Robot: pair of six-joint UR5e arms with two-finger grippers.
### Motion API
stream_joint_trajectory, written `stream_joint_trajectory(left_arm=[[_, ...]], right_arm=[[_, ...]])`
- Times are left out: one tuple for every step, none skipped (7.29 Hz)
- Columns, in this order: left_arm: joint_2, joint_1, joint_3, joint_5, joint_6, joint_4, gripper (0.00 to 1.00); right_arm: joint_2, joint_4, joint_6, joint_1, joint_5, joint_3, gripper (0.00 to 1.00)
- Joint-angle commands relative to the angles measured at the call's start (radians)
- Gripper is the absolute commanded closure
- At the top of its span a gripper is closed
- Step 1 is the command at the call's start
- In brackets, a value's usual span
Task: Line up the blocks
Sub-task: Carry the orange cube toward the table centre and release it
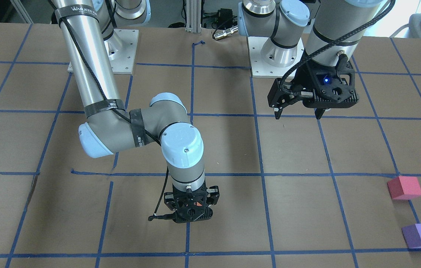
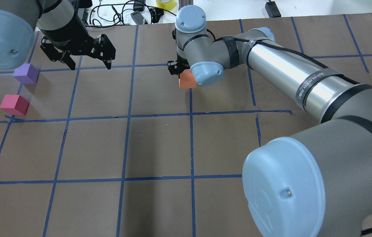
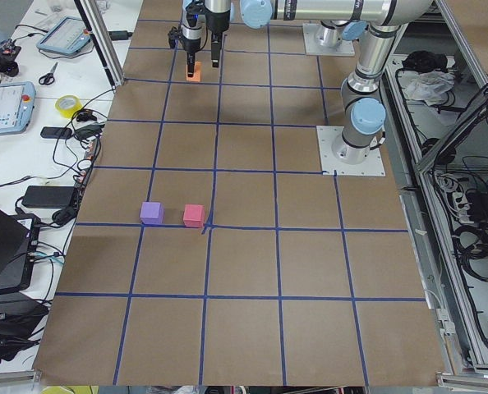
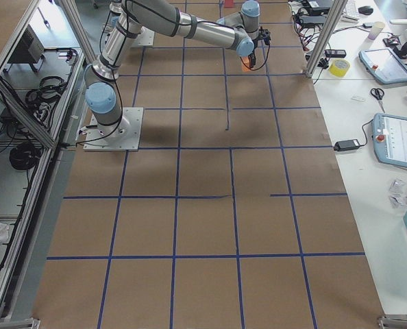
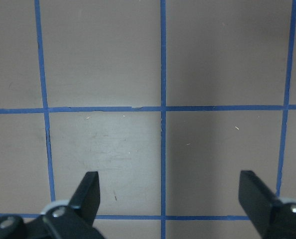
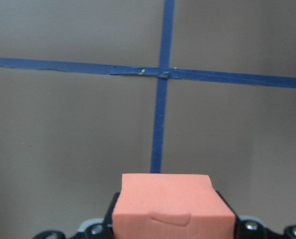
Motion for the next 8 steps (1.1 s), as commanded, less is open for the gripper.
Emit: stream_joint_trajectory(left_arm=[[0.004, -0.002, -0.003, 0.002, 0.0, -0.002, 0.0], [0.007, -0.002, -0.015, 0.003, 0.001, 0.001, 0.0], [0.007, -0.002, -0.016, 0.005, 0.001, 0.002, 0.0], [0.006, -0.002, -0.016, 0.005, 0.005, 0.002, 0.0], [0.006, -0.002, -0.016, 0.003, 0.005, 0.004, 0.0], [0.003, -0.002, -0.016, 0.003, 0.006, 0.013, 0.0], [0.001, 0.001, -0.009, 0.002, 0.006, 0.016, 0.0], [0.01, 0.001, -0.003, 0.002, 0.006, 0.016, 0.0]], right_arm=[[0.036, -0.01, 0.038, 0.041, 0.035, -0.016, 1.0], [0.033, -0.01, 0.039, 0.047, 0.029, -0.016, 0.37], [0.024, -0.01, 0.044, 0.046, 0.021, -0.017, 0.0], [0.018, -0.012, 0.044, 0.043, 0.018, -0.017, 0.0], [0.01, -0.01, 0.042, 0.034, 0.021, -0.019, 0.0], [0.0, -0.01, 0.042, 0.032, 0.027, -0.019, 0.0], [-0.012, -0.007, 0.045, 0.029, 0.027, -0.021, 0.0], [-0.072, 0.064, 0.047, 0.028, -0.014, 0.001, 0.0]])
